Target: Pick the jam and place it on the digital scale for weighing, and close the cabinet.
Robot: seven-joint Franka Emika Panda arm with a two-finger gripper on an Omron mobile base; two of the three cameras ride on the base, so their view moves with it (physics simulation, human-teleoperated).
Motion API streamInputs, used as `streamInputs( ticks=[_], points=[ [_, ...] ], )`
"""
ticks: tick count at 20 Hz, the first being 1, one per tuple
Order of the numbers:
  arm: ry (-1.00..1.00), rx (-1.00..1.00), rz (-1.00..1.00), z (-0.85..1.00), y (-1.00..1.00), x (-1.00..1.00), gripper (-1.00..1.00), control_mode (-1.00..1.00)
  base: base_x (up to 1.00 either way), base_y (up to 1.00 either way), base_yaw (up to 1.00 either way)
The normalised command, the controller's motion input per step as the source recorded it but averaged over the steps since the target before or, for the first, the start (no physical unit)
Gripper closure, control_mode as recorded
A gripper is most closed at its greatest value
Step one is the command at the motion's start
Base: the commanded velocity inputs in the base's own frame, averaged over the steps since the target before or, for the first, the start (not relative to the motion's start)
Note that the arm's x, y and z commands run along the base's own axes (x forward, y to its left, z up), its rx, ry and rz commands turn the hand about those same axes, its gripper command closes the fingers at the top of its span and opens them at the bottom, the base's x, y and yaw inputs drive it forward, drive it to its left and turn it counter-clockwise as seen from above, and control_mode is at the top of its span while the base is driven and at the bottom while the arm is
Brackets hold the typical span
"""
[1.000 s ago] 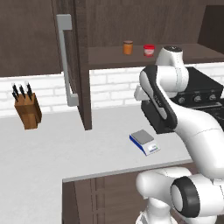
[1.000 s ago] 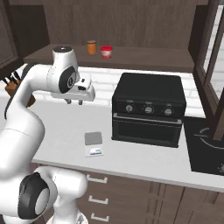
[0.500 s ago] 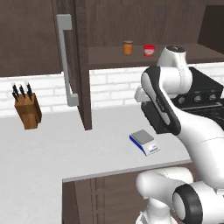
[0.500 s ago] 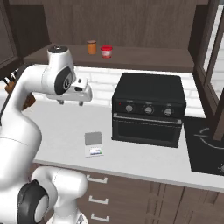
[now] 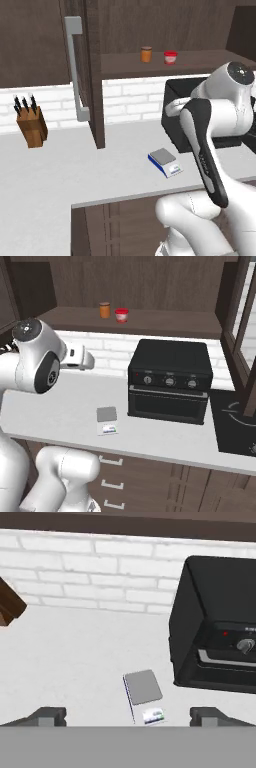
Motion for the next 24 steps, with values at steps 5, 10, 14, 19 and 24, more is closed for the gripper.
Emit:
streamInputs(
  ticks=[5, 10, 14, 19, 24],
  points=[
    [-0.35, 0.00, -0.05, 0.80, 0.00, -0.44, -1.00, -1.00, 0.00, 0.00, 0.00],
    [-0.22, 0.00, -0.06, 0.94, -0.05, -0.44, -1.00, -1.00, 0.00, 0.00, 0.00],
    [-0.10, 0.00, -0.04, 0.88, -0.14, -0.35, -1.00, -1.00, 0.00, 0.00, 0.00],
    [-0.17, 0.01, -0.01, 0.71, -0.29, -0.21, -1.00, -1.00, 0.00, 0.00, 0.00],
    [-0.03, 0.09, 0.00, 0.32, -0.44, 0.09, -1.00, -1.00, 0.00, 0.00, 0.00]
  ],
)
